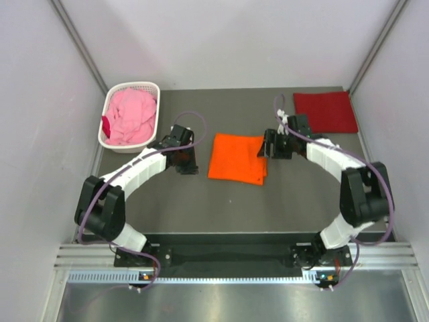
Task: Fold and stack the t-shirts
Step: Fold the tshirt, then neatly place the folded tshirt to the corner
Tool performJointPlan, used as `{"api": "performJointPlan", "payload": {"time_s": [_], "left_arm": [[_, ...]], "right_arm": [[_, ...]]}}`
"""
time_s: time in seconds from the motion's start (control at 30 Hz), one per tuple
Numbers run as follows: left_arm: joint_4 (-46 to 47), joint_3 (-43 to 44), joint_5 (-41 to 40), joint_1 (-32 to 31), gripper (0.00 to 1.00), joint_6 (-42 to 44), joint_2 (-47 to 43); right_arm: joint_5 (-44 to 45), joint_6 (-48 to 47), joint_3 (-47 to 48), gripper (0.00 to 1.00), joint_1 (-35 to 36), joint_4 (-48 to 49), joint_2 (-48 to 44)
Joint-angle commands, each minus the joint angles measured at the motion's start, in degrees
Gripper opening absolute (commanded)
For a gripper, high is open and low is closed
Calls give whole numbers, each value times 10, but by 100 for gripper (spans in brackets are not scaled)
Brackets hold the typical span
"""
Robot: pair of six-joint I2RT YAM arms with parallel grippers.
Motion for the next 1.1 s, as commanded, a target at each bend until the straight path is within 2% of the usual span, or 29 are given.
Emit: {"api": "performJointPlan", "payload": {"time_s": [0.0,0.23,0.37,0.77,1.07], "left_arm": [[-2,19,-23,2,19,37,-26],[-3,7,-14,2,20,56,-36],[2,7,14,2,20,55,-36],[5,5,19,2,19,55,-33],[8,-3,17,2,19,47,-34]], "right_arm": [[0,-38,98,71,-6,30,90],[59,-73,207,72,-7,11,195],[67,-68,204,72,-7,12,212],[-24,5,189,72,-9,69,237],[-10,-14,207,72,-12,74,257]]}}
